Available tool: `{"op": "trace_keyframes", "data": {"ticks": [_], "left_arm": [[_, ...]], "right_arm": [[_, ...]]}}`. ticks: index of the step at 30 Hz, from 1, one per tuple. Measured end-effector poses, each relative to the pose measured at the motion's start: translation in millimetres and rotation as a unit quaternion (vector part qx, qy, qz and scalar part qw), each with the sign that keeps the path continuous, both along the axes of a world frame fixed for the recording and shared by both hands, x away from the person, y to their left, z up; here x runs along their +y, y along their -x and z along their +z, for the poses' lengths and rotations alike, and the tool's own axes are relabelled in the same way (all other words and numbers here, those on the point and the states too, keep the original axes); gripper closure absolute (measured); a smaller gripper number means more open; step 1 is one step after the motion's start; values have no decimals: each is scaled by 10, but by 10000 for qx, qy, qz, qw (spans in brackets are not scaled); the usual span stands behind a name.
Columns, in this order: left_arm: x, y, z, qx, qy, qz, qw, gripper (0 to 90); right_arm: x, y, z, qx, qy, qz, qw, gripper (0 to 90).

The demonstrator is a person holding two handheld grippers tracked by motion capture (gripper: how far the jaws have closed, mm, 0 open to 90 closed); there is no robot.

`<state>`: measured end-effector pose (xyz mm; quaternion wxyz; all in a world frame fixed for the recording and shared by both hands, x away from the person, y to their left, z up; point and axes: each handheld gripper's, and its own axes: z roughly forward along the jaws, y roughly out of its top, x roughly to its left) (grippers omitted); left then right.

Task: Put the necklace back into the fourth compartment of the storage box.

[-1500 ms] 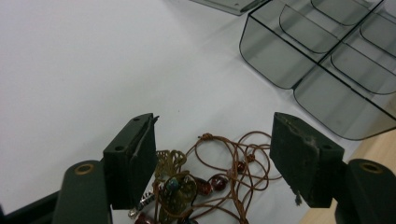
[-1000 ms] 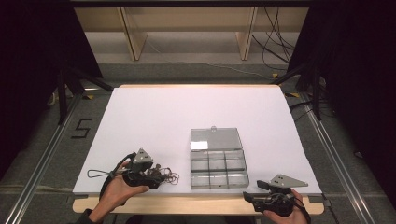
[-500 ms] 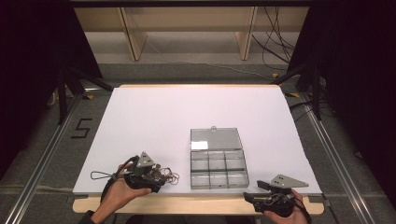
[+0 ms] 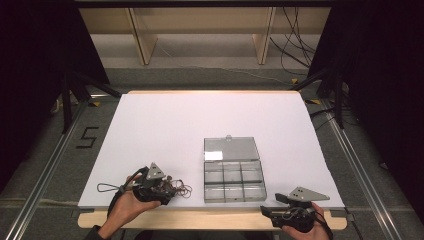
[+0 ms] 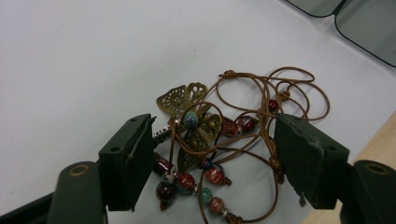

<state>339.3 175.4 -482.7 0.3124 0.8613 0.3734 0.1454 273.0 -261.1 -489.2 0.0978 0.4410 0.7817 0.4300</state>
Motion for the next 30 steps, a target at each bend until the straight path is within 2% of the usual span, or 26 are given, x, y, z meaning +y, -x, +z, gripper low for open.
{"op": "trace_keyframes", "data": {"ticks": [2, 4, 5, 6, 8, 9, 14, 15, 17, 18, 19, 20, 23, 24, 25, 26, 27, 28, 29, 30], "left_arm": [[4, 0, -1, -32, -42, -28, 10000, 316], [18, -5, 7, -111, -181, -63, 9998, 361], [23, -9, 6, -145, -187, -65, 9997, 384], [20, -4, -1, -97, -96, -18, 9999, 403], [46, -33, 8, -171, -215, -110, 9996, 439], [40, -33, -7, -158, -60, -6, 9999, 460], [66, -81, -5, -135, -140, -75, 9998, 526], [61, -81, -12, -196, -130, -36, 9997, 533], [77, -100, -2, -270, -230, -131, 9993, 558], [74, -101, -10, -211, -168, -58, 9996, 574], [72, -109, -10, -253, -168, -17, 9995, 588], [82, -120, -1, -314, -261, -94, 9991, 602], [78, -134, 11, -394, -347, -138, 9985, 668], [77, -136, 18, -468, -375, -119, 9981, 696], [66, -133, 18, -496, -298, 7, 9983, 725], [65, -137, 27, -594, -353, 77, 9976, 760], [89, -169, 56, -833, -504, -107, 9952, 781], [91, -162, 68, -835, -428, 5, 9956, 825], [104, -168, 93, -884, -406, -48, 9952, 846], [103, -165, 117, -921, -433, -20, 9948, 852]], "right_arm": [[-4, -2, 0, -81, 32, -2, 10000, 260], [-6, 4, 5, -63, 86, 9, 9999, 260], [-5, 5, 5, -67, 88, 10, 9999, 261], [-2, 5, 5, -69, 60, 12, 10000, 261], [1, 3, 2, -73, 36, 13, 10000, 261], [7, 5, -1, -24, 8, 6, 10000, 261], [8, 9, 6, 13, 44, 22, 10000, 263], [5, 6, 5, -51, 75, 20, 10000, 263], [8, 7, 4, -47, 88, 24, 9999, 263], [12, 9, 5, -60, 116, -6, 9999, 263], [27, 20, 4, 11, 66, -62, 10000, 263], [14, 12, 10, -67, 140, -13, 9999, 263], [15, 11, 11, -71, 140, -13, 9999, 263], [15, 11, 11, -67, 137, -11, 9999, 264], [15, 11, 10, -67, 137, -13, 9999, 264], [15, 11, 9, -65, 138, -12, 9999, 265], [15, 11, 9, -62, 138, -10, 9999, 265], [15, 10, 8, -60, 136, -12, 9999, 265], [14, 9, 8, -58, 126, -10, 9999, 265], [29, 22, 8, 66, 36, -64, 10000, 265]]}}
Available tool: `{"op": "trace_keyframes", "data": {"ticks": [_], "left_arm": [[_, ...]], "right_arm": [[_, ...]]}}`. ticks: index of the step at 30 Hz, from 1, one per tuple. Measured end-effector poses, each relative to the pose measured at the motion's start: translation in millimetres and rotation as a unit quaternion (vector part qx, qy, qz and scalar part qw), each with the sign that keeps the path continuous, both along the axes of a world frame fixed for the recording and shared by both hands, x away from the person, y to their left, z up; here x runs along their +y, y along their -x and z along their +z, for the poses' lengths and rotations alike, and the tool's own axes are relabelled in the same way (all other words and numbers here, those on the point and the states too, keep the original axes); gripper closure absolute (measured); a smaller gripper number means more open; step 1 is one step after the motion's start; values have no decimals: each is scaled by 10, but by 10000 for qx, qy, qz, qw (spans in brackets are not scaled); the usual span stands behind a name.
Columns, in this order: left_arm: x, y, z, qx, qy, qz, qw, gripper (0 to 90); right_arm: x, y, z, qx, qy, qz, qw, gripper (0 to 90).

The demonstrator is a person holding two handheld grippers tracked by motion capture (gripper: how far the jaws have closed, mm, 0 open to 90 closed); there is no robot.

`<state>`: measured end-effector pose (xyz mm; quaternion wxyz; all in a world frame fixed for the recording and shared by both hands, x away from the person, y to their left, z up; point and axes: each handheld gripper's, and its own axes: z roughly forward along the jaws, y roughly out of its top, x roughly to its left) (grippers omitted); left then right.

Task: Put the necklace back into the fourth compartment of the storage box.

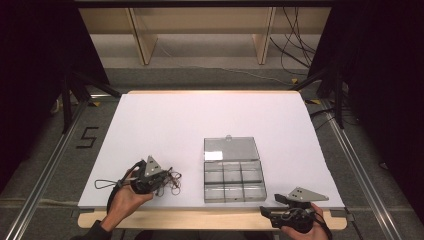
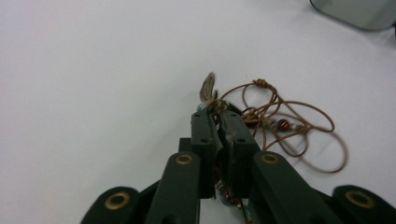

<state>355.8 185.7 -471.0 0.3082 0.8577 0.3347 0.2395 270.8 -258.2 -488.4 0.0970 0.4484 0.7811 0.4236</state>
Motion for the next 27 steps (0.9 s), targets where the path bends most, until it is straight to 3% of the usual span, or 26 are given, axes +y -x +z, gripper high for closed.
{"op": "trace_keyframes", "data": {"ticks": [1, 3, 4, 7, 10, 12, 14, 16, 17, 19, 20, 23, 25, 27], "left_arm": [[-3, 3, 17, -2, -2, -35, 10000, 857], [-8, -4, 44, -70, -132, -130, 9998, 861], [-17, -2, 48, -37, -182, -107, 9998, 863], [-44, -23, -8, 47, -40, -77, 10000, 863], [-32, -65, -27, 87, -127, -27, 9999, 858], [-29, -87, -35, 7, -104, -15, 9999, 852], [-38, -98, -56, 113, -42, 20, 9999, 848], [-38, -129, -78, 36, -106, -25, 9999, 844], [-45, -129, -94, 186, 7, 65, 9998, 839], [-29, -157, -92, 104, -149, -13, 9998, 846], [-42, -147, -105, 138, -105, 124, 9998, 856], [-63, -121, -77, 58, -210, 52, 9997, 871], [-77, -105, -33, 104, -222, -31, 9997, 874], [-71, -105, 14, 46, -190, -127, 9997, 874]], "right_arm": [[9, -1, -10, 1, -83, -2, 10000, 265], [-17, -22, -9, -146, 96, 75, 9998, 265], [-13, -19, -5, -117, 77, 76, 9999, 266], [-10, -16, -3, -130, 97, 84, 9998, 266], [-11, -20, -3, -88, 79, 87, 9999, 266], [-9, -18, -4, -112, 74, 73, 9999, 266], [-10, -18, -9, -124, 53, 75, 9999, 266], [-14, -21, -6, -115, 81, 83, 9999, 266], [-13, -18, -3, -109, 86, 83, 9999, 266], [-13, -12, -1, -114, 100, 60, 9999, 268], [-13, -12, 1, -116, 97, 58, 9999, 268], [-14, -20, -5, -158, 78, 90, 9998, 269], [-2, -2, -2, 2, -17, 37, 10000, 268], [-20, -21, -2, -104, 48, 86, 9999, 268]]}}
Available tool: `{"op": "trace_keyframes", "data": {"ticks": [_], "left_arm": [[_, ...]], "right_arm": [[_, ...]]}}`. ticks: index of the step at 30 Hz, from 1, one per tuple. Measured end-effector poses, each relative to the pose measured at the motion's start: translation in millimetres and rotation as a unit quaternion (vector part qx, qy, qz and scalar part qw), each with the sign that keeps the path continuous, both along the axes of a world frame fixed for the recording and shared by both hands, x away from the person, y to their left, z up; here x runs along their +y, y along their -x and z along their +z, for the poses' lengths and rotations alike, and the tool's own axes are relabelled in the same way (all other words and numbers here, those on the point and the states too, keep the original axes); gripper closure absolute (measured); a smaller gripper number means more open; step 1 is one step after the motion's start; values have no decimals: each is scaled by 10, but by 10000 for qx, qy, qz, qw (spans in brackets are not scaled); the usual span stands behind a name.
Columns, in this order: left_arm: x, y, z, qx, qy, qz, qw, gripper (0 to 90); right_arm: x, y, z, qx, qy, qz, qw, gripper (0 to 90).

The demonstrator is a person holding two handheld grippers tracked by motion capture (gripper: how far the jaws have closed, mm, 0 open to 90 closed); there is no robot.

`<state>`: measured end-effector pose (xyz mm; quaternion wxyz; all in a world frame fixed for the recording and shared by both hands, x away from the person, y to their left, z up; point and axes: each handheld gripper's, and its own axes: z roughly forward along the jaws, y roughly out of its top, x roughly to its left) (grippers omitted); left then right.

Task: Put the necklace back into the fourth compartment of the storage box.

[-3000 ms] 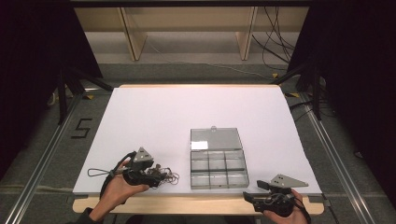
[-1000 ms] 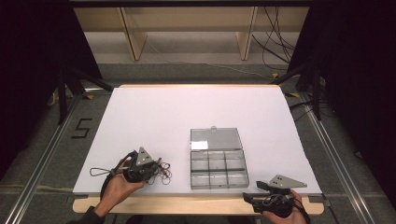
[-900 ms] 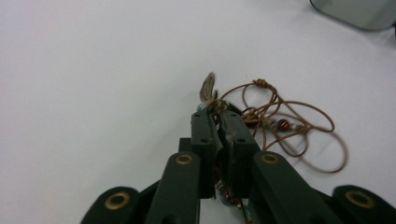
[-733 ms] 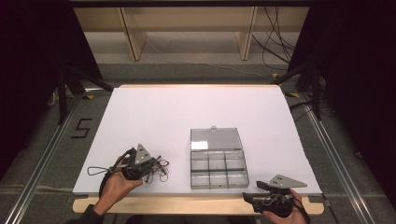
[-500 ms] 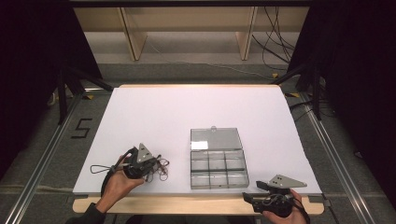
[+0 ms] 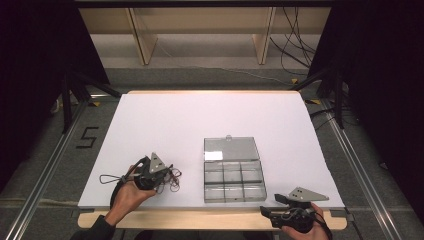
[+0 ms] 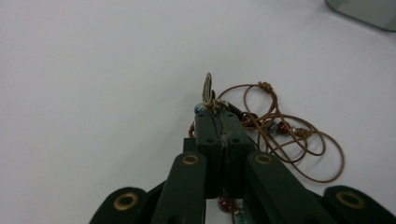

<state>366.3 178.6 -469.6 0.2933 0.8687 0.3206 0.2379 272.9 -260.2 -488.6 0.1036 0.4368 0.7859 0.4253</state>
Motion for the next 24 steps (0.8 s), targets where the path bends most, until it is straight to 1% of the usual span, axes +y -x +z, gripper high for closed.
{"op": "trace_keyframes", "data": {"ticks": [1, 3, 4, 5, 6, 7, 8, 9, 10, 11, 12, 13, 14, 15, 16, 17, 18, 19, 20, 21, 22, 24], "left_arm": [[-1, 13, 19, 42, 137, 30, 9999, 874], [3, 37, 82, -26, 180, 26, 9998, 875], [4, 51, 122, -77, 168, 5, 9998, 876], [3, 68, 166, -43, 146, -38, 9999, 877], [0, 87, 202, -65, 244, -62, 9997, 878], [-1, 114, 244, -52, 250, -30, 9997, 878], [-4, 123, 270, -51, 292, -54, 9995, 879], [-1, 109, 294, -145, 250, -92, 9995, 879], [0, 99, 295, -95, 277, -99, 9995, 879], [4, 83, 285, -72, 263, -128, 9995, 878], [5, 62, 256, -131, 258, -151, 9995, 878], [0, 60, 237, -60, 223, -111, 9997, 878], [-6, 52, 205, -3, 234, -93, 9997, 878], [-10, 43, 174, 65, 258, -77, 9996, 878], [-12, 32, 149, 50, 240, -60, 9997, 877], [-4, 13, 140, 17, 113, -116, 9999, 877], [-18, 21, 115, 71, 192, -36, 9998, 875], [-14, 10, 112, 14, 138, -88, 9999, 870], [-26, 17, 97, 70, 214, 5, 9997, 865], [-23, 3, 102, 26, 55, -52, 10000, 861], [-38, 10, 86, 64, 122, 13, 9999, 855], [-45, 8, 66, 95, 79, 1, 9999, 826]], "right_arm": [[0, 1, 2, -5, 0, 1, 10000, 268], [-2, 5, 4, -28, 12, -4, 10000, 268], [10, 16, 5, 94, -78, -43, 9999, 268], [-4, 3, 4, -8, -7, -11, 10000, 269], [-2, 2, 6, 8, -4, -28, 10000, 269], [-2, 1, 6, 5, 0, -25, 10000, 269], [-1, 1, 6, 9, -1, -20, 10000, 268], [-3, 1, 2, -9, 1, -9, 10000, 268], [5, 4, -1, 88, -73, -2, 9999, 268], [-3, 2, 4, 21, -4, -26, 10000, 268], [-3, 0, 5, 16, -6, -27, 10000, 269], [2, -2, 2, -13, -36, -29, 10000, 268], [4, -1, 3, -5, -38, -22, 10000, 268], [-3, 0, 6, -20, 23, -16, 10000, 268], [-2, -2, 1, 5, 3, 4, 10000, 269], [-3, -1, 4, -2, 29, -25, 10000, 268], [3, -6, 1, 36, -31, 3, 10000, 268], [7, -10, -4, 2, -74, 7, 10000, 269], [3, -7, 0, 15, -25, 22, 10000, 269], [2, -1, 0, 34, -31, 4, 10000, 268], [3, -2, -2, 50, -40, 6, 10000, 268], [3, -7, 1, 38, -35, 8, 10000, 268]]}}
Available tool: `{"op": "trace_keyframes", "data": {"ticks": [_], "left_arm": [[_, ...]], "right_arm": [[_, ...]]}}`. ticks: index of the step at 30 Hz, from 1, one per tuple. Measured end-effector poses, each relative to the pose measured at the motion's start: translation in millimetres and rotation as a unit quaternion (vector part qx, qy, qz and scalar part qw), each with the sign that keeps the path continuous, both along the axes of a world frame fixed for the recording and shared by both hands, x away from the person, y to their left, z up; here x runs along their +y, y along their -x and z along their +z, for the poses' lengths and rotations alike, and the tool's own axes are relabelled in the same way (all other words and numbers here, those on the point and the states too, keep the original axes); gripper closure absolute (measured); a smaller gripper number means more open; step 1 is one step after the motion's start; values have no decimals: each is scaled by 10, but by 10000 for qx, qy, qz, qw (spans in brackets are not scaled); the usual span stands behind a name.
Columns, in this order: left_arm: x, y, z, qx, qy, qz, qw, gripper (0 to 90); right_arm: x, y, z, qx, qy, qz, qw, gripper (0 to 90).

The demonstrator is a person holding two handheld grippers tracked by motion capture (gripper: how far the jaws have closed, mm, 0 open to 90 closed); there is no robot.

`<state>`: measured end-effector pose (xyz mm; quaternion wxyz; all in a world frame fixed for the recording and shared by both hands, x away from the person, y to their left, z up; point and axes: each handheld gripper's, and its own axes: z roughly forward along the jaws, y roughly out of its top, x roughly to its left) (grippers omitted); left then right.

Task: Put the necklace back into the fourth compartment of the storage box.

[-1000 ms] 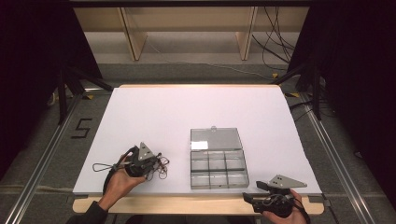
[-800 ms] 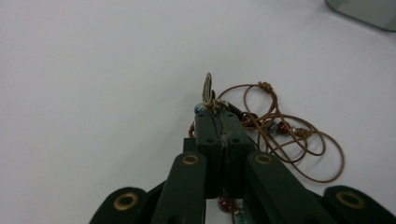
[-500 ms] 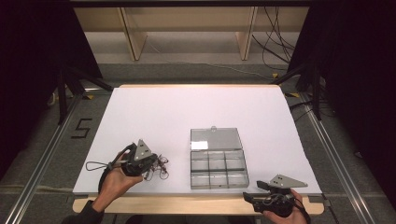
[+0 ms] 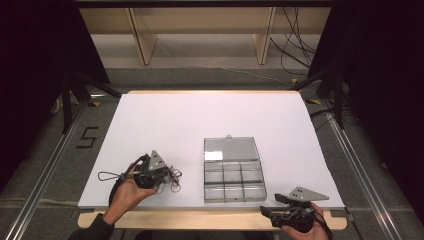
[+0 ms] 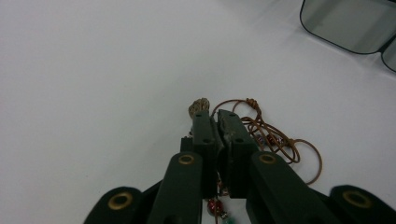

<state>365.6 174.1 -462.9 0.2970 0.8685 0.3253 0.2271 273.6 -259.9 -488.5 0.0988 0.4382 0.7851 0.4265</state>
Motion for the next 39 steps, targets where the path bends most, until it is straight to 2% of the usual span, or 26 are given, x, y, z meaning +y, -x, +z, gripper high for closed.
{"op": "trace_keyframes", "data": {"ticks": [2, 5, 6, 8, 9, 11, 12, 14, 15, 16, 17, 18, 20, 21, 22, 24, 25, 27, 30, 31, 33, 34, 35, 37, 38, 39], "left_arm": [[-3, -9, -13, -28, -99, -68, 9999, 808], [-28, 0, -54, 23, -133, 12, 9999, 777], [-16, -12, -41, 41, -362, -108, 9993, 767], [-29, -22, -76, 44, -370, 19, 9993, 748], [-40, -14, -97, 131, -316, 118, 9993, 739], [-33, -47, -101, 50, -423, -15, 9991, 723], [-46, -36, -111, 106, -416, 82, 9990, 716], [-44, -77, -111, 42, -488, -32, 9988, 701], [-53, -75, -122, 100, -458, 76, 9989, 693], [-50, -90, -128, 83, -456, 35, 9989, 688], [-46, -100, -120, 82, -496, 12, 9987, 686], [-53, -114, -132, 87, -472, 71, 9988, 681], [-41, -147, -137, 39, -632, -51, 9980, 666], [-29, -161, -143, 98, -706, -115, 9974, 662], [-30, -170, -170, 69, -590, -72, 9982, 660], [-7, -193, -180, 122, -608, -154, 9980, 670], [-4, -203, -187, 189, -488, -119, 9986, 676], [10, -225, -176, 92, -630, -187, 9978, 708], [1, -225, -180, 197, -610, -136, 9978, 757], [-13, -216, -191, 97, -562, 66, 9984, 773], [-8, -203, -173, 137, -634, 157, 9978, 800], [-5, -202, -174, 100, -553, 227, 9982, 806], [14, -201, -149, 69, -629, 218, 9978, 811], [18, -201, -146, 64, -533, 225, 9983, 814], [25, -197, -127, 65, -592, 186, 9981, 814], [15, -191, -124, 60, -516, 202, 9984, 815]], "right_arm": [[0, -4, -6, -44, 21, 31, 10000, 268], [3, 1, -2, 4, 10, -18, 10000, 268], [7, 2, 0, 48, -12, -11, 10000, 269], [11, 2, -8, 43, -71, 24, 10000, 269], [30, 38, 13, 274, -95, -117, 9995, 268], [23, 20, 4, 198, -104, -74, 9997, 268], [27, 16, -2, 184, -159, -47, 9997, 269], [24, 21, 1, 213, -113, -61, 9997, 268], [26, 18, -2, 209, -134, -58, 9997, 269], [26, 18, 2, 219, -123, -69, 9997, 269], [18, 8, -2, 110, -87, -39, 9999, 269], [18, 10, -4, 105, -87, -25, 9999, 269], [18, 12, -6, 124, -73, -5, 9999, 269], [20, 10, -6, 115, -79, -8, 9999, 269], [22, 10, -6, 120, -88, -5, 9999, 269], [23, 14, -5, 135, -89, 1, 9999, 269], [21, 14, -6, 135, -78, 7, 9999, 269], [22, 10, -6, 133, -89, -9, 9999, 269], [23, 14, -4, 140, -107, 0, 9998, 273], [21, 11, -6, 123, -102, 0, 9999, 273], [23, 14, -3, 159, -129, -14, 9998, 273], [27, 22, 0, 240, -158, -31, 9996, 273], [23, 16, -3, 190, -140, -17, 9997, 273], [2, -3, -6, 35, -43, 34, 10000, 273], [2, -4, -6, 47, -53, 32, 10000, 273], [2, -4, -7, 49, -54, 31, 10000, 273]]}}
